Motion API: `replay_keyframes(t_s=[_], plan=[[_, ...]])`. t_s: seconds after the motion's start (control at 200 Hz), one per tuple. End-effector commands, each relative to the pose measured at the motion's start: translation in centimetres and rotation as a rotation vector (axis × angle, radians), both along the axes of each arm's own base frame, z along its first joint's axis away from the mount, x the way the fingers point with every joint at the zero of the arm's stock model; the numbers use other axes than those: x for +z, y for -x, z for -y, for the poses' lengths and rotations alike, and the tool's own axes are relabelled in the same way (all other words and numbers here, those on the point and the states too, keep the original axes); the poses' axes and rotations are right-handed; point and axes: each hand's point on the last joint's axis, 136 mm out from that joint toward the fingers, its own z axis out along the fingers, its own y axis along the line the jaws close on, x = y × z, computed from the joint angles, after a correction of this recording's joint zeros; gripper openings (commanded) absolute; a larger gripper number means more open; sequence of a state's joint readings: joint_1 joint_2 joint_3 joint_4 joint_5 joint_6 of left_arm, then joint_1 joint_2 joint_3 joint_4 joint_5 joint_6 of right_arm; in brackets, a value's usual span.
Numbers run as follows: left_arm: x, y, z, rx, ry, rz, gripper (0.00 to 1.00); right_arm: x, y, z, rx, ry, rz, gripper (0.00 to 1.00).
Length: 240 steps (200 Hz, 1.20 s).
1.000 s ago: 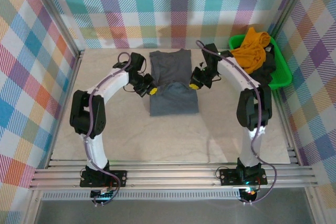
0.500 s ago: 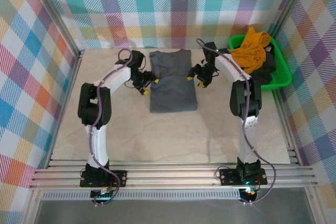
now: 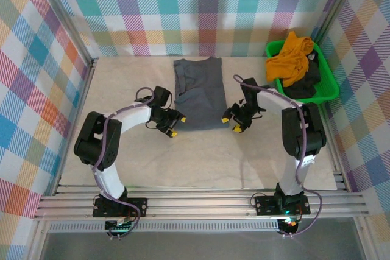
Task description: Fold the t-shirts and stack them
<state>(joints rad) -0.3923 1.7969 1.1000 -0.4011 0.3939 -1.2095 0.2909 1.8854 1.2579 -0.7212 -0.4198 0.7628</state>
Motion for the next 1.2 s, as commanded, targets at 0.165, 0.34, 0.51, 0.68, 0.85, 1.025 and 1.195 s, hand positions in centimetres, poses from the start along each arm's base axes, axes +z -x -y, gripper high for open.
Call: replay_keyframes(t_s=[0.165, 0.34, 0.51, 0.68, 0.85, 1.025, 1.195], plan=[[-2.0, -2.5, 0.7, 0.026, -0.016, -0.011, 0.47, -1.3, -2.7, -1.8, -0.03, -0.056, -0.01, 0.49], [-2.8, -3.7, 0.4, 0.018, -0.051, -0.004, 0.15, -2.1, -3.8, -1.8, -0.03, -0.033, -0.018, 0.26], [-0.1, -5.4, -0.3, 0.035, -0.055, 0.062, 0.0, 1.0, -5.7, -1.8, -0.015, -0.017, 0.087, 0.02], [6.9, -8.0, -1.2, 0.051, -0.016, 0.224, 0.0, 7.5, -8.1, -1.9, -0.007, -0.03, 0.23, 0.0], [10.2, -7.3, -1.5, 0.021, 0.015, 0.25, 0.0, 10.8, -7.7, -2.1, -0.007, -0.056, 0.256, 0.0], [6.7, -2.4, -1.5, -0.038, 0.033, 0.133, 0.0, 8.5, -3.0, -3.1, 0.035, -0.082, 0.155, 0.0], [3.9, 5.0, -1.4, -0.157, 0.028, 0.007, 0.0, 5.7, 4.5, -3.6, 0.11, -0.1, 0.03, 0.0]])
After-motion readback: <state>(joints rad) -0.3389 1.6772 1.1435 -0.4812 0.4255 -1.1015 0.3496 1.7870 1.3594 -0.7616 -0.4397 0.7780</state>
